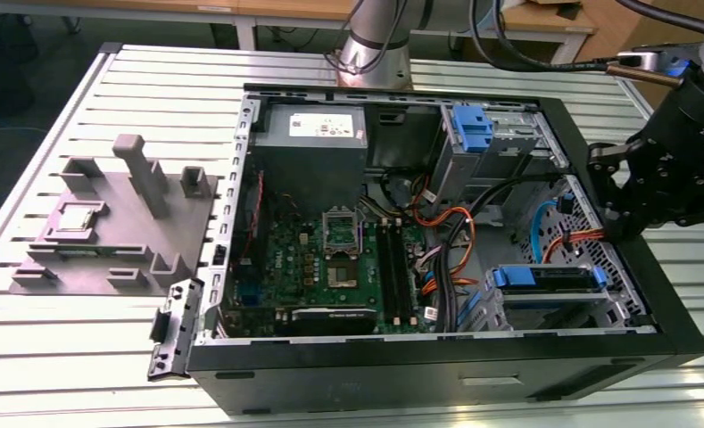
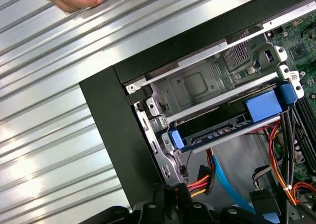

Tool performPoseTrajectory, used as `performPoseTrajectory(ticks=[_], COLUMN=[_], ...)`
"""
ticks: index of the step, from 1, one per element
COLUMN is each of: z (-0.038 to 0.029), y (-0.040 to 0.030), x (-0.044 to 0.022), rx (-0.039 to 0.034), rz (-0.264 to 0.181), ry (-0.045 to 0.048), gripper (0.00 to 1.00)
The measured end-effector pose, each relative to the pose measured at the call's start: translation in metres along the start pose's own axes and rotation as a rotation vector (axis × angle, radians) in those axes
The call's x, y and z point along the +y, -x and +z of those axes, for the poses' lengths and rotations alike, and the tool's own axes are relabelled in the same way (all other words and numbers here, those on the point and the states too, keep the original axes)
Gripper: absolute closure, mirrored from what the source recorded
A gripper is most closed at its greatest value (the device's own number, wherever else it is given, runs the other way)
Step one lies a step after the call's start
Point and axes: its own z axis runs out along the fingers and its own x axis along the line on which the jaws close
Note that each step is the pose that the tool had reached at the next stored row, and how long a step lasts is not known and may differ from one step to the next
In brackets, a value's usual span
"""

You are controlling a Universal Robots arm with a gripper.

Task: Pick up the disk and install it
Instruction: 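Insert the first disk wire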

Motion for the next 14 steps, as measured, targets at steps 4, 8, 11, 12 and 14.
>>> performPoseTrajectory(ticks=[4,8,11,12,14], z=[0.0002,0.0003,0.0003,0.0003,0.0003], y=[0.0000,-0.0003,-0.0004,-0.0005,-0.0007], x=[0.0000,-0.0001,-0.0001,-0.0002,-0.0003], rx=[0.0010,0.0033,0.0047,0.0049,0.0055], rz=[0.000,-0.001,-0.001,-0.001,-0.001], ry=[0.0021,0.0075,0.0104,0.0110,0.0121], gripper=[0.82,0.82,0.82,0.82,0.82])
